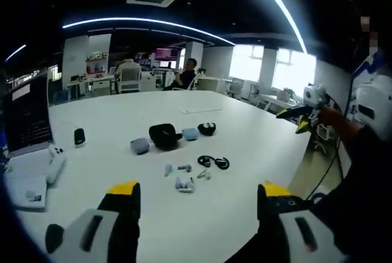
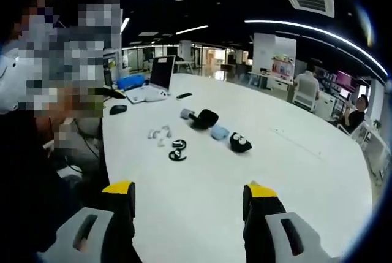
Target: Pick up the earbuds from the table and place the earbuds into the earbud case
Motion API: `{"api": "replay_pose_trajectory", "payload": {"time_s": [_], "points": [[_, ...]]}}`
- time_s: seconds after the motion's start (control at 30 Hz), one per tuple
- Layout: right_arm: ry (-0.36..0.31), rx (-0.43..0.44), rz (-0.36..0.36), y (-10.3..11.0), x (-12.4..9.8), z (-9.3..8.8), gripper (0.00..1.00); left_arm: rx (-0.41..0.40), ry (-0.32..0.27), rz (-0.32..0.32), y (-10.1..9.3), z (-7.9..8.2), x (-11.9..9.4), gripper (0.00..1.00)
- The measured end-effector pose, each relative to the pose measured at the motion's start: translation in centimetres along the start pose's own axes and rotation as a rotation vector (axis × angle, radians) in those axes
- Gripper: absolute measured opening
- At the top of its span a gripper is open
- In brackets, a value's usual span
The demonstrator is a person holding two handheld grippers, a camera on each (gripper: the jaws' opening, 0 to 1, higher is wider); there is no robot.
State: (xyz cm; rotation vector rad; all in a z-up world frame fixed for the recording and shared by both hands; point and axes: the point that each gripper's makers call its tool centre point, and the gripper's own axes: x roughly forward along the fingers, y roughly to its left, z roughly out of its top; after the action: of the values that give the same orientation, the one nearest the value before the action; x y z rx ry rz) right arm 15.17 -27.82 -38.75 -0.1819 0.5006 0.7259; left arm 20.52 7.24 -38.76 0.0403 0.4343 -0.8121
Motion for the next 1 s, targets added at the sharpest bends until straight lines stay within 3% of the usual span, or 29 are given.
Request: {"api": "replay_pose_trajectory", "payload": {"time_s": [0.13,0.33,0.7,0.83,0.9,1.0], "points": [[0.003,-0.008,0.01,-0.2,0.5,0.2,0.69,-0.014,0.001,-0.003,0.5,-0.2,0.2,0.78],[0.008,-0.042,0.032,-0.2,1.8,1.4,0.68,-0.06,-0.027,-0.058,0.3,0.0,0.7,0.78],[0.024,-0.181,0.096,0.5,6.1,5.3,0.65,-0.072,-0.043,-0.014,2.9,0.1,1.6,0.78],[0.022,-0.187,0.1,0.6,6.4,5.5,0.62,-0.07,-0.043,-0.01,3.1,0.1,1.7,0.77],[0.009,-0.224,0.15,1.5,8.9,7.9,0.61,-0.08,-0.046,0.011,4.4,-0.1,2.3,0.77],[0.009,-0.248,0.168,1.7,10.6,9.3,0.6,-0.097,-0.057,0.009,4.8,-0.2,2.6,0.76]]}}
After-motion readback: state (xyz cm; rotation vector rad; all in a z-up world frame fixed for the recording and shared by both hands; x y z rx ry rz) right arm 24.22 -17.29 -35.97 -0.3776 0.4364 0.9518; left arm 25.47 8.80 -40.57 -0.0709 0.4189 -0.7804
